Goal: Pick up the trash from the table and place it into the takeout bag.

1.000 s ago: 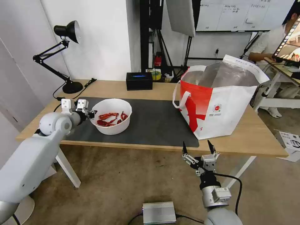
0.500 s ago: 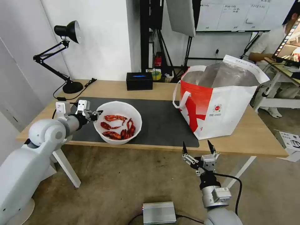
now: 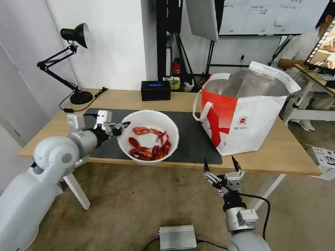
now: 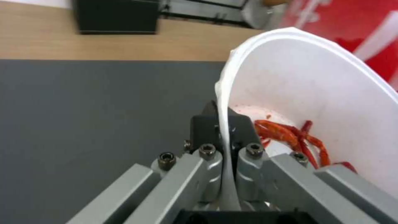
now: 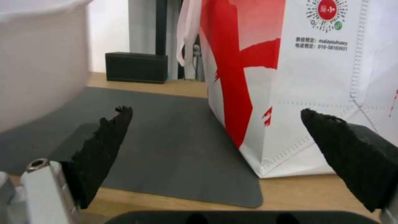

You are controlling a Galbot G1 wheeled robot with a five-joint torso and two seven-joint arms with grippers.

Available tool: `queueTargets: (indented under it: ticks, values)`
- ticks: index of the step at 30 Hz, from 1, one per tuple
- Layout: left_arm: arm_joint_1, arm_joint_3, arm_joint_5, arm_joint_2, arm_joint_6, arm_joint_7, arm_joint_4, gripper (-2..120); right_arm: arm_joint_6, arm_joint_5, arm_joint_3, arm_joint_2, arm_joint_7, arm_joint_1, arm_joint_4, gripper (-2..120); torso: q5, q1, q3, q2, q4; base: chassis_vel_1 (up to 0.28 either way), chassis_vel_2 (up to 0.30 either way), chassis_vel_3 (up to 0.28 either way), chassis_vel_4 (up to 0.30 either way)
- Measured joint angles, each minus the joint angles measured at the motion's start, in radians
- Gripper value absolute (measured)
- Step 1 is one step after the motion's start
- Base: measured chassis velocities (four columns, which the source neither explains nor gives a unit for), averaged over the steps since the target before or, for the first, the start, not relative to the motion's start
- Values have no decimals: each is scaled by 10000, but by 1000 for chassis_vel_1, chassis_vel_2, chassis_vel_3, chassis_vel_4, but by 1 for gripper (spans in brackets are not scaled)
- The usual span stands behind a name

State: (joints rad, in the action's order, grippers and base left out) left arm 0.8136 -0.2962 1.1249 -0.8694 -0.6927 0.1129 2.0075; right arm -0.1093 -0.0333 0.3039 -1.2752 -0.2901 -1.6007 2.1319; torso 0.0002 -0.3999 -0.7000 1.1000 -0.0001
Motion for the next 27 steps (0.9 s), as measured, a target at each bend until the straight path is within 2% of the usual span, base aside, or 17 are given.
queueTargets:
  ticks: [3, 11, 17, 24, 27]
  values:
    - [-463, 642, 55, -493, 76, 42, -42, 0, 0, 0, 0, 0, 0, 0, 0, 100, 0, 0, -1, 0, 0, 0, 0, 0, 0]
    - [-1738, 1667, 553, -1044, 17, 358, -133, 0, 0, -1, 0, 0, 0, 0, -1, 100, 0, 0, -1, 0, 0, 0, 0, 0, 0]
    - [-2460, 2025, 952, -1254, -6, 578, -131, 0, 0, 0, -1, 0, 1, 0, 0, 100, 0, -1, -1, 0, 0, 0, 0, 0, 0]
    - [-2793, 2251, 1263, -1574, -53, 846, 274, 0, 0, 0, 0, 0, 0, 0, 0, 100, -1, 0, -1, 0, 1, 0, 0, 0, 0]
    - [-2959, 2400, 1398, -1909, -57, 1040, 409, 0, 0, 0, 0, 0, 0, 0, 0, 100, -1, 0, -1, 0, 1, 0, 0, 0, 0]
